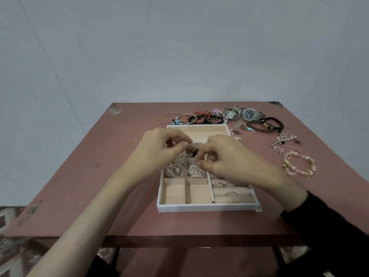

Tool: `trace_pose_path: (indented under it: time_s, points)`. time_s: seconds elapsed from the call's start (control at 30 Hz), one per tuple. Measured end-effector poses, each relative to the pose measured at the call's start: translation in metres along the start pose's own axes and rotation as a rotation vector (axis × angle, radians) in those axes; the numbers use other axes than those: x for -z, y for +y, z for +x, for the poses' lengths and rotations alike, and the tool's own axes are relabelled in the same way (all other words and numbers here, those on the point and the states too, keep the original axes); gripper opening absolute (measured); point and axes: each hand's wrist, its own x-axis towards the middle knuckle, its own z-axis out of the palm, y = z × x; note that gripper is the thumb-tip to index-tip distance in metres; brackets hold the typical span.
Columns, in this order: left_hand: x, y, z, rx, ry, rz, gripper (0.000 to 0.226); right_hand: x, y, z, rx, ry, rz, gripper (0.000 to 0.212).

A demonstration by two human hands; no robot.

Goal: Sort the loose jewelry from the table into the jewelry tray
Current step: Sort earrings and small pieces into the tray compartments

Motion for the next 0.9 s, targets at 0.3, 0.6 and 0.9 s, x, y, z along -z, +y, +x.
trace_pose_path:
  time_s: [0.3,0.6,0.9]
  points:
    - [-0.024,0.037,0.028,-0.106,-0.091,0.011,0.011,0.044,0.057,-0.029,-0.214,0.251,0.196,0.008]
    - [-0.111,0.090,0.089,-0.294,-0.337,0.127,0.018,0.052,0.146,-0.059,-0.570,0.547,0.313,0.009]
    - [-0.146,0.100,0.123,-0.425,-0.464,0.323,0.021,0.049,0.154,-0.058,-0.604,0.591,0.313,0.012]
